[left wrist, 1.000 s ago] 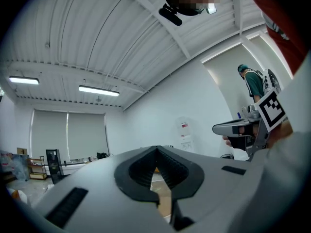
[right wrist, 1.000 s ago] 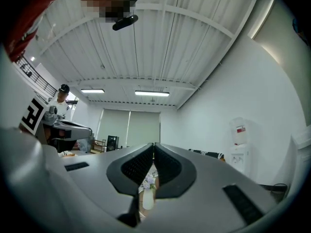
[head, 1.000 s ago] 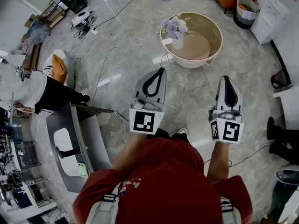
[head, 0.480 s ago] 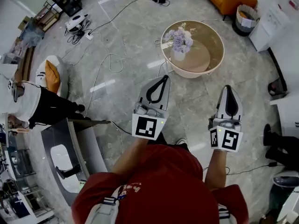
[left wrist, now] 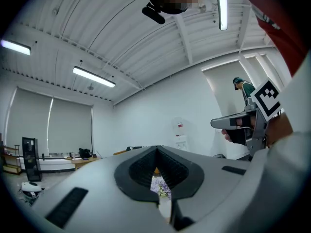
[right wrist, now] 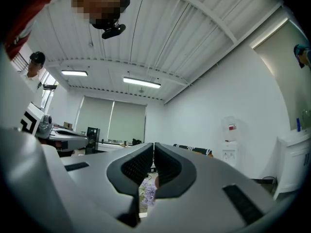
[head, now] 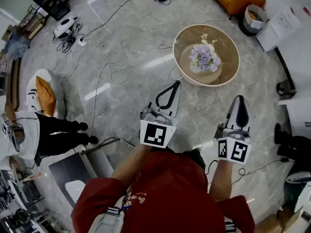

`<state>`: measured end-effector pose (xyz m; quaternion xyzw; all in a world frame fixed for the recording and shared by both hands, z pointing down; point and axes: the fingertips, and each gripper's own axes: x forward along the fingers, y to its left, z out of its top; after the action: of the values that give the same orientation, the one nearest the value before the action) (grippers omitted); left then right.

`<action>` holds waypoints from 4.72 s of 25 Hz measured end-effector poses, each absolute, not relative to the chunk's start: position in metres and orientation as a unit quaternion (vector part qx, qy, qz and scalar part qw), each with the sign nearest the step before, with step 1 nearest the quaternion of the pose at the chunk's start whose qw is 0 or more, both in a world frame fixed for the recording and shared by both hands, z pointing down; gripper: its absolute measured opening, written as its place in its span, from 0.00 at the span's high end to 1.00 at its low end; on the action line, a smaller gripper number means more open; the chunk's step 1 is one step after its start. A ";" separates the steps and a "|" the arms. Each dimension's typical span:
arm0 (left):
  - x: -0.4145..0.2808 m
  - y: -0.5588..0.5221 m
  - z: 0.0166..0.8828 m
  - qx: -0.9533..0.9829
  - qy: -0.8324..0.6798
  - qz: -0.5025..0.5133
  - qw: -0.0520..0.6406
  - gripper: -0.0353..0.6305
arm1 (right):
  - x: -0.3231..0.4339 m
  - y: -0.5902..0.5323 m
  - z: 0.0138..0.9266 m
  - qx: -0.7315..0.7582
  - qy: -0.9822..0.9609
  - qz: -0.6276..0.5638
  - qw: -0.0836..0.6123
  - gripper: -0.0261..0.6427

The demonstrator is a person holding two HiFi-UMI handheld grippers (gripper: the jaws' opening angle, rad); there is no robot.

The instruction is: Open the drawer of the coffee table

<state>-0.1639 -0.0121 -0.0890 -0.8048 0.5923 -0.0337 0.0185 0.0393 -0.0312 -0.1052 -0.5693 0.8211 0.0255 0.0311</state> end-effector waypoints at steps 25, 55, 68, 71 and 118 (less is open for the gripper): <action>-0.103 -0.093 0.115 -0.848 0.522 -0.058 0.077 0.93 | 0.072 -0.088 0.123 -0.601 0.799 -0.022 -0.033 0.93; -0.081 -0.141 0.731 -0.820 0.564 -0.006 0.099 0.93 | 0.076 -0.139 0.768 -0.583 0.812 -0.032 -0.021 0.93; -0.090 -0.134 0.774 -0.804 0.588 -0.058 0.069 0.93 | 0.086 -0.180 0.836 -0.538 0.777 -0.294 0.141 0.89; -0.088 -0.134 0.775 -0.806 0.586 -0.057 0.062 0.93 | 0.069 -0.216 0.830 -0.427 0.788 -0.368 0.249 0.68; -0.065 -0.086 0.787 -0.794 0.605 -0.053 0.022 0.93 | 0.152 -0.110 0.876 -0.361 0.648 -0.487 0.461 0.57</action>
<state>-0.0645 -0.0856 0.7869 -0.7940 0.6051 -0.0533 0.0218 0.1525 -0.1102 0.8765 -0.3610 0.6479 -0.4869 0.4614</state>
